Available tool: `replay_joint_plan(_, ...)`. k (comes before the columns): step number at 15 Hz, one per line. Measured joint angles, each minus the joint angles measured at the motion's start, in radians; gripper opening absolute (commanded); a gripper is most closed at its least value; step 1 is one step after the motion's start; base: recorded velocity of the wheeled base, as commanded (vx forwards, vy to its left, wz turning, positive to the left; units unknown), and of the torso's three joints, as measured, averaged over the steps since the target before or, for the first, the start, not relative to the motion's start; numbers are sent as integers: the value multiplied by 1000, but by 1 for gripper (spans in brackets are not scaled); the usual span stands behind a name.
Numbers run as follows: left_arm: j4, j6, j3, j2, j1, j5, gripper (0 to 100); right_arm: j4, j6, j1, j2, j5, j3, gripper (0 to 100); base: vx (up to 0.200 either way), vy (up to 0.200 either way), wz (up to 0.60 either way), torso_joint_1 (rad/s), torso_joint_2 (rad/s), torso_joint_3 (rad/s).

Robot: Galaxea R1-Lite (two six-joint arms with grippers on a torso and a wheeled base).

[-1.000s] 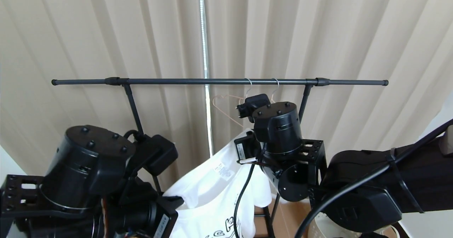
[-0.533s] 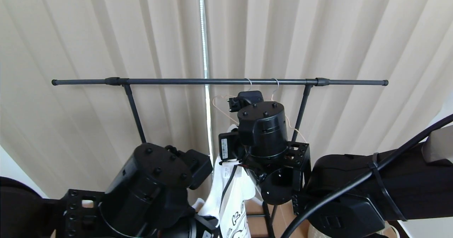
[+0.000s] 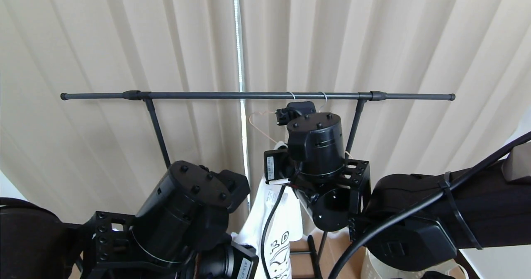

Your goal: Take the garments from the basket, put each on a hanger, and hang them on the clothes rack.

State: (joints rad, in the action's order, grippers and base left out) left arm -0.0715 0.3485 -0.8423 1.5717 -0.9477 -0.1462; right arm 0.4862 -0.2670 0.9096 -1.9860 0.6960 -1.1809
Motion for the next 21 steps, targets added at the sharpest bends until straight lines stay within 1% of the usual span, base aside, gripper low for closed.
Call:
replay_joint_plan(1, 0, 0, 2, -6, 26, -3, 0, -7, 17, -14, 10, 2, 7, 0, 0, 0, 0, 0, 0, 0)
replay_joint_plan(4, 6, -4, 16, -15, 114, -44, 0, -39, 68, -41, 56, 6, 41, 0, 0, 0, 0, 0, 0, 0)
replay_joint_plan(6, 11, -12, -3, -8, 166, -52, 0, -69, 106, -50, 96, 11, 59, 0, 0, 0, 0, 0, 0, 0)
replay_joint_plan(7, 11, -16, -33, 6, 193, -54, 0, -94, 128, -53, 120, 20, 68, 0, 0, 0, 0, 0, 0, 0)
replay_joint_plan(9, 17, -17, -99, 49, 238, -93, 0, -136, 171, -57, 155, 34, 81, 0, 0, 0, 0, 0, 0, 0)
replay_joint_plan(11, 68, -19, -155, 96, 267, -143, 0, -165, 212, -58, 179, 35, 101, 0, 0, 0, 0, 0, 0, 0)
replay_joint_plan(13, 98, -18, -167, 122, 276, -149, 0, -167, 224, -57, 189, 37, 109, 0, 0, 0, 0, 0, 0, 0)
replay_joint_plan(14, 142, -10, -164, 127, 277, -144, 0, -167, 227, -57, 188, 38, 110, 0, 0, 0, 0, 0, 0, 0)
replay_joint_plan(15, 156, -14, -150, 131, 274, -143, 0, -166, 232, -59, 186, 39, 110, 0, 0, 0, 0, 0, 0, 0)
replay_joint_plan(17, 161, -21, -130, 130, 260, -140, 0, -161, 233, -86, 175, 39, 99, 0, 0, 0, 0, 0, 0, 0)
replay_joint_plan(19, 164, -45, -117, 123, 252, -137, 0, -157, 233, -110, 162, 38, 93, 0, 0, 0, 0, 0, 0, 0)
replay_joint_plan(21, 163, -50, -106, 115, 251, -137, 0, -152, 233, -119, 149, 39, 91, 0, 0, 0, 0, 0, 0, 0)
